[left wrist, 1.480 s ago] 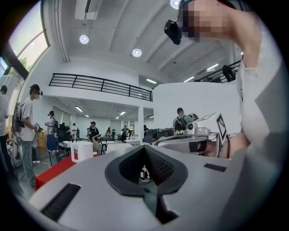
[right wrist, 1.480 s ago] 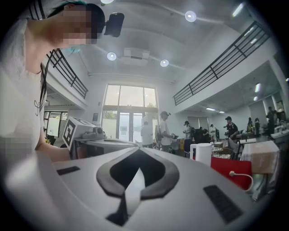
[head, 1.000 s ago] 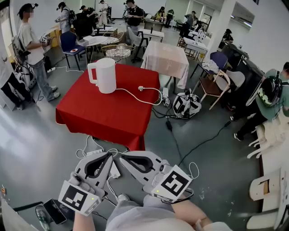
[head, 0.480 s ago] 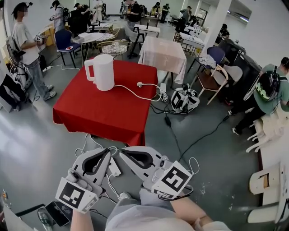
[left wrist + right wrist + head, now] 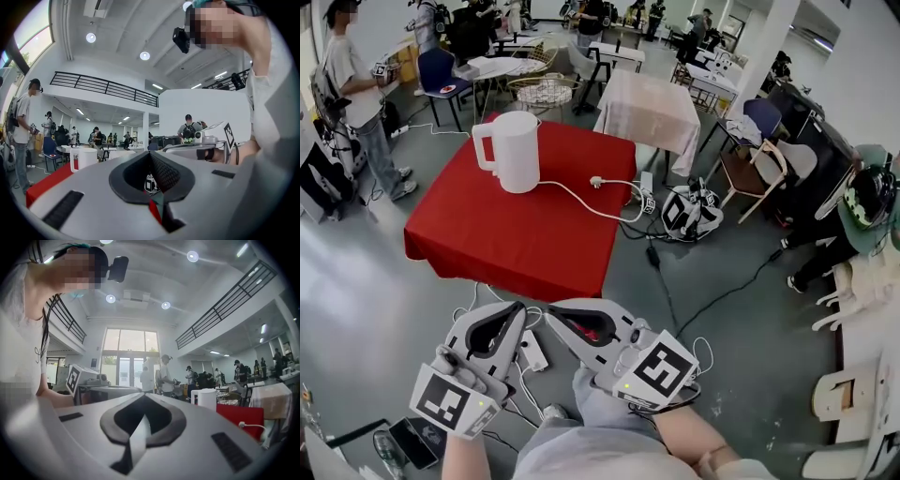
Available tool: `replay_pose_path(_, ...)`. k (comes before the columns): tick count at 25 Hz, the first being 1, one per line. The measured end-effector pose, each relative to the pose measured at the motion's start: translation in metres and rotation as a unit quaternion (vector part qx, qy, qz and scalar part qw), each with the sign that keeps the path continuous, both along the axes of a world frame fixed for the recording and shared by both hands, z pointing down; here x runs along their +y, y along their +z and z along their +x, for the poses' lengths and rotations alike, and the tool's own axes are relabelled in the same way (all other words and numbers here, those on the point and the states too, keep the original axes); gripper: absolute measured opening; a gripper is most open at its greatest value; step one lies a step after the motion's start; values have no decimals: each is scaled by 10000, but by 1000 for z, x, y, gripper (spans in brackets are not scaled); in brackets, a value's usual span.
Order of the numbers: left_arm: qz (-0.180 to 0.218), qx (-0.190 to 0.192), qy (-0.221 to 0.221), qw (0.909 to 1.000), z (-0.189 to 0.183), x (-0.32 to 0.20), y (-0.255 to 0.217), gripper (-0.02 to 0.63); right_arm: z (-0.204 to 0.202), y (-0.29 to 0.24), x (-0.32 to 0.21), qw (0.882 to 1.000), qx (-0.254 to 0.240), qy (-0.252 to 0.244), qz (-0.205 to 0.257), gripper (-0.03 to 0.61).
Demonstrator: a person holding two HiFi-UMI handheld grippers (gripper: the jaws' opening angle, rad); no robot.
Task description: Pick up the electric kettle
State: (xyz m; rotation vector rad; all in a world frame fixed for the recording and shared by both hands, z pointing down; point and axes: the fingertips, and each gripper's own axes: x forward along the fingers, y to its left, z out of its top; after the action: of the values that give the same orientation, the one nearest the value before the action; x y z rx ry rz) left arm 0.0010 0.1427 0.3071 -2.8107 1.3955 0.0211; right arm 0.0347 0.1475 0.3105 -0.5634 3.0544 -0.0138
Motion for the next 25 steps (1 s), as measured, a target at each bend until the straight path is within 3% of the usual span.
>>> replay_pose_path(13,126,-11,-604,9981,4,-120,-15,9,-2,-14,-124,9975,-29,-695,104,8)
replay_pose_path(25,66,-2,-1050,9945,8,-171,-12,9,8,-8,-181,9943,-40,-1066,-6,8)
